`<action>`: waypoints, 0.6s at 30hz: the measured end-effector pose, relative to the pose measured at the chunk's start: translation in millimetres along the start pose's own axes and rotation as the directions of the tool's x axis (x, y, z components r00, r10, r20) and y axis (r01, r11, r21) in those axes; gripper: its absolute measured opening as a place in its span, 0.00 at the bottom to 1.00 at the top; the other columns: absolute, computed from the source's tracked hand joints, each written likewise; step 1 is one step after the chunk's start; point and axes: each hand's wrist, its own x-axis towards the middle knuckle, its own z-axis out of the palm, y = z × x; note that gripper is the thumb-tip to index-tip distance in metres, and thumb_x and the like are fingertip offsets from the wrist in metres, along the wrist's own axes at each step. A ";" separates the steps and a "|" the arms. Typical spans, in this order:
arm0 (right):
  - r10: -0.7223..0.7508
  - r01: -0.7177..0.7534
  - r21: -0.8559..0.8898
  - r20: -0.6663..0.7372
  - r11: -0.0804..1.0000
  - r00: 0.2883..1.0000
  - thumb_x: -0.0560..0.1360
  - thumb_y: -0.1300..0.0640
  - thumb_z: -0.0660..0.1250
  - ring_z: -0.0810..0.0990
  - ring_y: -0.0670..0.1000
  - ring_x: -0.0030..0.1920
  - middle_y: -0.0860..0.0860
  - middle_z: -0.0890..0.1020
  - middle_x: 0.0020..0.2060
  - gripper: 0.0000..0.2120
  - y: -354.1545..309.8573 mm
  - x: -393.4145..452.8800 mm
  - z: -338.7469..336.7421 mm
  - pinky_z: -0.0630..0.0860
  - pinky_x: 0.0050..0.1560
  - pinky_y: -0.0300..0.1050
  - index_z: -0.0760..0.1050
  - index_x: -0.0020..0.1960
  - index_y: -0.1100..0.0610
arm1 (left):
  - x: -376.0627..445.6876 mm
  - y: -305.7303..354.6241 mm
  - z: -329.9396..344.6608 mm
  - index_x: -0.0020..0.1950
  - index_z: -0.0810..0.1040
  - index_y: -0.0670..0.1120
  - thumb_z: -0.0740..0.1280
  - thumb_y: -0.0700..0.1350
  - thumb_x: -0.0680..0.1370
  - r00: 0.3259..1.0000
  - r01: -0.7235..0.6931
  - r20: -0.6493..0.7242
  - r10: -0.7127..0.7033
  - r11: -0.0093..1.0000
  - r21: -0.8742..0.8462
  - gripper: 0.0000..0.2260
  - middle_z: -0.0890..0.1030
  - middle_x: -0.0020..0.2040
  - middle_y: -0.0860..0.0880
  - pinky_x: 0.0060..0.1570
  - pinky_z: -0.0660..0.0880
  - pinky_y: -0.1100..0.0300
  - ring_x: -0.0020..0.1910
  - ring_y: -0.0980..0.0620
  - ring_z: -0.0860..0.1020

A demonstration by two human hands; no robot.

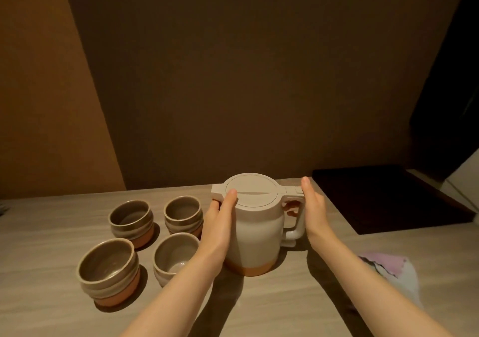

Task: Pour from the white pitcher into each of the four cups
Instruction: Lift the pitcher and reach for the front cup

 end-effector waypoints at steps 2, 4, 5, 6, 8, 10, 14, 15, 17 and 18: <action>0.012 -0.012 0.030 0.004 0.999 1.000 0.82 0.42 0.55 0.83 0.55 0.47 0.54 0.86 0.42 0.24 2.3 2.7 -0.7 0.78 0.52 0.51 0.82 0.44 0.57 | 0.0 -0.1 1.2 0.75 0.63 0.52 0.60 0.62 0.78 1.000 -0.004 0.003 0.004 1.000 -0.016 0.29 0.70 0.72 0.53 0.68 0.61 0.49 0.69 0.48 0.67; 0.016 -0.018 0.071 0.034 0.997 0.999 0.81 0.41 0.55 0.81 0.53 0.38 0.54 0.83 0.36 0.26 3.1 3.8 -2.4 0.77 0.42 0.47 0.81 0.40 0.58 | 0.6 -1.7 2.6 0.76 0.63 0.53 0.60 0.62 0.78 1.000 -0.022 0.013 0.022 1.000 -0.016 0.28 0.69 0.72 0.54 0.68 0.61 0.49 0.71 0.48 0.66; 0.014 -0.019 0.092 0.053 0.996 0.998 0.81 0.40 0.54 0.78 0.51 0.31 0.54 0.80 0.31 0.28 2.9 3.7 -2.8 0.75 0.35 0.45 0.80 0.37 0.58 | -0.8 -2.1 3.6 0.76 0.62 0.53 0.60 0.62 0.78 0.999 -0.036 0.019 0.036 0.999 -0.014 0.28 0.69 0.72 0.54 0.67 0.61 0.50 0.71 0.48 0.66; 0.015 -0.022 0.115 0.062 0.993 0.998 0.81 0.39 0.54 0.73 0.49 0.26 0.53 0.77 0.26 0.29 3.3 3.8 -3.0 0.70 0.29 0.42 0.79 0.34 0.57 | -1.5 -3.1 4.7 0.76 0.62 0.54 0.59 0.62 0.79 0.998 -0.051 0.020 0.052 0.999 -0.013 0.27 0.70 0.71 0.55 0.65 0.61 0.52 0.70 0.49 0.66; 0.045 -0.051 0.177 0.042 0.983 0.998 0.80 0.38 0.56 0.68 0.47 0.22 0.50 0.72 0.22 0.29 2.9 4.3 -1.4 0.63 0.24 0.39 0.76 0.29 0.55 | -3.7 -4.8 6.7 0.75 0.62 0.54 0.58 0.61 0.79 0.997 -0.082 0.009 0.082 0.997 -0.011 0.26 0.71 0.71 0.55 0.61 0.62 0.55 0.69 0.50 0.68; 0.089 -0.089 0.223 0.013 0.971 0.996 0.78 0.37 0.59 0.67 0.46 0.23 0.49 0.70 0.22 0.28 1.9 4.6 -0.3 0.60 0.25 0.39 0.73 0.26 0.53 | -5.5 -4.6 8.6 0.75 0.63 0.53 0.57 0.61 0.80 0.995 -0.100 -0.004 0.100 0.995 -0.014 0.25 0.72 0.70 0.54 0.58 0.63 0.58 0.66 0.52 0.70; 0.123 -0.118 0.238 -0.006 0.964 0.992 0.75 0.36 0.64 0.68 0.48 0.28 0.51 0.71 0.28 0.24 2.9 2.3 -3.6 0.60 0.29 0.41 0.73 0.30 0.54 | -4.9 -2.9 10.3 0.74 0.65 0.51 0.55 0.61 0.80 0.997 -0.079 -0.023 0.079 0.997 0.008 0.25 0.73 0.69 0.53 0.57 0.63 0.58 0.64 0.52 0.70; 0.121 -0.116 0.238 -0.006 0.964 0.993 0.74 0.37 0.65 0.69 0.48 0.29 0.51 0.72 0.28 0.23 1.2 0.5 -4.0 0.60 0.30 0.41 0.73 0.32 0.54 | -4.5 -3.0 9.9 0.74 0.65 0.50 0.54 0.61 0.80 0.997 -0.069 -0.032 0.069 0.998 0.011 0.25 0.73 0.68 0.53 0.58 0.63 0.57 0.65 0.52 0.70; 0.101 -0.098 0.233 -0.001 0.968 0.995 0.75 0.39 0.65 0.69 0.48 0.29 0.51 0.73 0.28 0.22 -4.0 -3.3 -4.4 0.61 0.30 0.41 0.73 0.31 0.54 | -5.4 -3.1 8.6 0.73 0.67 0.51 0.54 0.61 0.80 0.997 -0.068 -0.046 0.068 0.998 0.005 0.25 0.74 0.64 0.55 0.57 0.63 0.57 0.60 0.54 0.69; 0.088 -0.086 0.231 0.003 0.969 0.996 0.76 0.40 0.65 0.69 0.48 0.28 0.50 0.73 0.27 0.22 -7.6 -5.8 -4.7 0.61 0.29 0.41 0.73 0.30 0.54 | -6.6 -2.2 8.0 0.73 0.67 0.51 0.54 0.61 0.80 0.996 -0.075 -0.046 0.075 0.997 -0.003 0.24 0.73 0.60 0.57 0.57 0.63 0.57 0.58 0.56 0.68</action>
